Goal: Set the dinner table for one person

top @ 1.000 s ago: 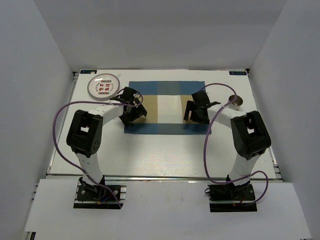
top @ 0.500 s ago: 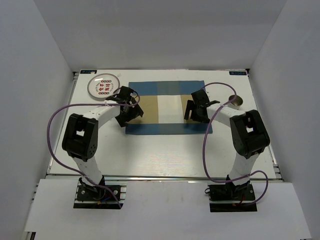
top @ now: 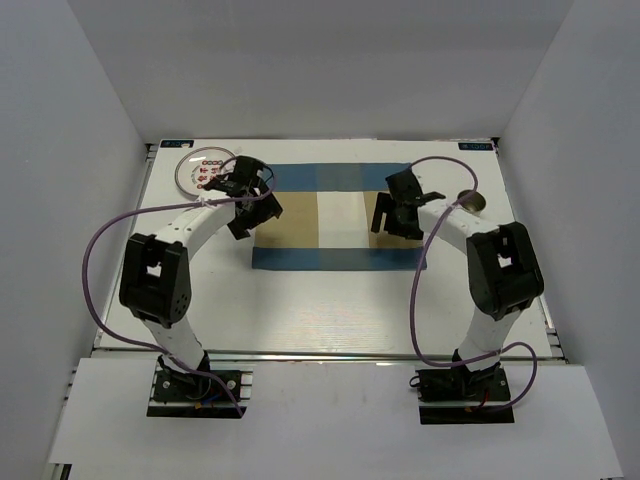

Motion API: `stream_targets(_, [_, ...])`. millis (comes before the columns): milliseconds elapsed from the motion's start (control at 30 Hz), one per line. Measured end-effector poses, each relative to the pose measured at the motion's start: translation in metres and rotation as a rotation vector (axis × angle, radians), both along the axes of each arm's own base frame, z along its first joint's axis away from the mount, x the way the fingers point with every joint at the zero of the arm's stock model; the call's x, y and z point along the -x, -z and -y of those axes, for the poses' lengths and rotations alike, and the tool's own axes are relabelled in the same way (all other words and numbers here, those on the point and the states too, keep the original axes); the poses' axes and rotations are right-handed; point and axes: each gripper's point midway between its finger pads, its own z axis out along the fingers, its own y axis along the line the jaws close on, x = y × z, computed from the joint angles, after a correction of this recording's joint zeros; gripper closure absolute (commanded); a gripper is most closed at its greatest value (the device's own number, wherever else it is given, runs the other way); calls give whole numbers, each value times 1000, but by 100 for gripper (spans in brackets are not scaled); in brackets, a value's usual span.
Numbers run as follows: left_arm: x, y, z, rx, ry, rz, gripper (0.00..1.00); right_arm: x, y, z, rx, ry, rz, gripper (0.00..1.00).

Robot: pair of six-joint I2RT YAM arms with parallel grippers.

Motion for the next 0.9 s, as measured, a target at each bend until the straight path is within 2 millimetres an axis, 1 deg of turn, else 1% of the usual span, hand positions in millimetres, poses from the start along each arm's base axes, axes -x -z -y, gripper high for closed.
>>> stream_targets(33, [-2, -5, -1, -4, -4, 10, 2, -5, -8, -2, -4, -5, 14, 11])
stream_targets(100, [-5, -15, -4, -7, -14, 33, 2, -21, -32, -7, -15, -18, 61, 11])
stream_targets(167, [-5, -24, -8, -12, -25, 52, 2, -41, -63, -14, -33, -30, 131, 11])
stream_targets(233, [-3, -32, -15, -22, -41, 65, 2, -58, -99, -20, -51, -47, 207, 11])
stream_targets(267, [-3, -37, -20, -30, -55, 75, 2, -63, -116, -23, -63, -61, 245, 11])
stream_targets(300, [-3, -41, -25, -36, -74, 84, 2, -63, -134, -25, -79, -75, 283, 11])
stream_targets(333, [-3, -44, -31, -44, -94, 90, 2, -58, -149, -26, -98, -93, 308, 11])
stream_targets(400, [-4, -47, -49, -65, -153, 92, 2, -38, -179, -29, -160, -140, 369, 11])
stream_targets(433, [-5, -47, -59, -73, -192, 87, 2, -24, -191, -30, -198, -166, 401, 11])
stream_targets(500, [-7, -49, -86, -92, -283, 84, 2, 15, -214, -35, -308, -239, 459, 11])
stream_targets(567, [-12, -52, -113, -99, -376, 97, 2, 54, -228, -47, -442, -347, 508, 11])
stream_targets(633, [-16, -55, -137, -98, -455, 113, 2, 93, -229, -61, -563, -461, 509, 11])
stream_targets(700, [-24, -59, -160, -85, -524, 147, 2, 128, -223, -72, -669, -564, 470, 11])
stream_targets(733, [-29, -60, -168, -72, -550, 172, 2, 144, -221, -77, -709, -611, 450, 11])
stream_targets(767, [-37, -64, -169, -54, -555, 205, 2, 159, -221, -80, -747, -656, 433, 11])
stream_targets(800, [-41, -60, -177, -30, -574, 224, 2, 175, -223, -82, -786, -709, 421, 11])
stream_targets(833, [-46, -58, -181, -8, -580, 245, 2, 190, -230, -83, -820, -760, 422, 11])
stream_targets(900, [-54, -46, -188, 43, -588, 259, 2, 218, -251, -82, -873, -866, 461, 11])
